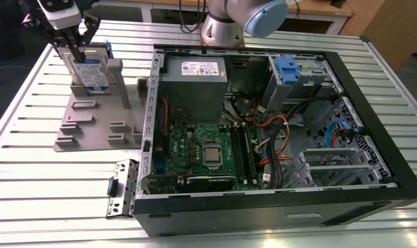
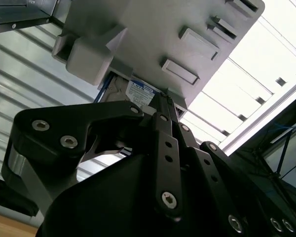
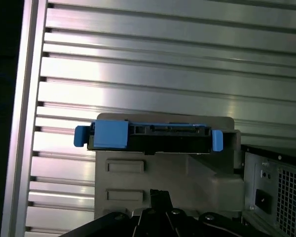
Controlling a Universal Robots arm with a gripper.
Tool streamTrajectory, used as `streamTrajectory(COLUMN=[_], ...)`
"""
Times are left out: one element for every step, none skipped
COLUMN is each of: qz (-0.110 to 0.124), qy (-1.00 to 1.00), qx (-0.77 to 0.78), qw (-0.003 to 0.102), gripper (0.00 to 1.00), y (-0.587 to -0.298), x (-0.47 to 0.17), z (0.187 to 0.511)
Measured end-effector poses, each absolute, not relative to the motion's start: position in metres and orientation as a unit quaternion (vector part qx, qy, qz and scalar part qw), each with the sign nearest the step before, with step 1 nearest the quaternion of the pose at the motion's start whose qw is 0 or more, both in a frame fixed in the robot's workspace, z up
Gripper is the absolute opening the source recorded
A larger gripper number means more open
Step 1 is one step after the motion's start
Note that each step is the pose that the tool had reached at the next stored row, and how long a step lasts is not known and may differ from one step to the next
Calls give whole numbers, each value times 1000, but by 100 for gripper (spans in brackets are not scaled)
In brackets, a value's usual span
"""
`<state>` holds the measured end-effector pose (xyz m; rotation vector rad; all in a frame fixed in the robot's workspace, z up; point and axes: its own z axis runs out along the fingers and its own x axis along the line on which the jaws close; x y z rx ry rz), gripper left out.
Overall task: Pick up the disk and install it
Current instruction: 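Pick up the disk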
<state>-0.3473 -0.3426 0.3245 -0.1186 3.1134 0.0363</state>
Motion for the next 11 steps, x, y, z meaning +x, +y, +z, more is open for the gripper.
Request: streamTrajectory(qz=[12, 12, 12, 12, 12, 12, 12, 12, 12, 12, 12], qy=[999, 999, 998, 998, 998, 998, 997, 997, 997, 996, 996], qx=[-42, -47, -52, -57, -62, -66, -71, -75, -80, -84, -90], qw=[13, 13, 13, 13, 13, 13, 12, 12, 12, 12, 12], gripper=[10, 10, 10, 10, 10, 10, 10, 10, 10, 10, 10], y=[-343, -343, -343, -343, -343, -343, -343, -343, -343, -343, -343], x=[-347, -347, -347, -347, -347, -347, -347, -347, -347, -347, -347], z=[324, 325, 324, 325, 324, 324, 324, 324, 324, 324, 324])
